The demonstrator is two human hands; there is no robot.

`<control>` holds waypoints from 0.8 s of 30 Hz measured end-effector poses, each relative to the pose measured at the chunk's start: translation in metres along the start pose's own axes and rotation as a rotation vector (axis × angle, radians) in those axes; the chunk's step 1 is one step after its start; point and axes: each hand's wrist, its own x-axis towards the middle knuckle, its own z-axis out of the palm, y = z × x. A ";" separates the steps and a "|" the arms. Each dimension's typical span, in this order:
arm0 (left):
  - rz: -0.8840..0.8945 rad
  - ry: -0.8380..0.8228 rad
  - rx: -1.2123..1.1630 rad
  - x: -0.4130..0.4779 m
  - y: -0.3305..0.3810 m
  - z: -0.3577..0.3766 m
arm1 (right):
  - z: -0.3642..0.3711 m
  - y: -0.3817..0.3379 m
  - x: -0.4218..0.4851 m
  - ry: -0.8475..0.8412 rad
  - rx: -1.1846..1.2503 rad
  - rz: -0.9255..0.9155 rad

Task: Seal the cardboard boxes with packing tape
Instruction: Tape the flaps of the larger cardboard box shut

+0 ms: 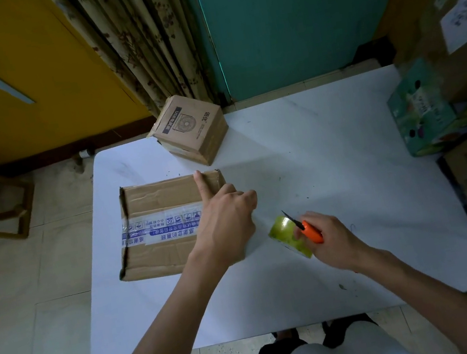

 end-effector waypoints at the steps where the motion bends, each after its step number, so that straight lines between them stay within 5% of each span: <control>1: -0.001 -0.002 -0.003 0.000 0.000 0.000 | -0.001 -0.001 0.001 -0.001 -0.003 0.000; 24: 0.031 0.064 -0.101 -0.001 -0.006 0.003 | -0.007 -0.032 0.022 -0.234 -0.467 0.105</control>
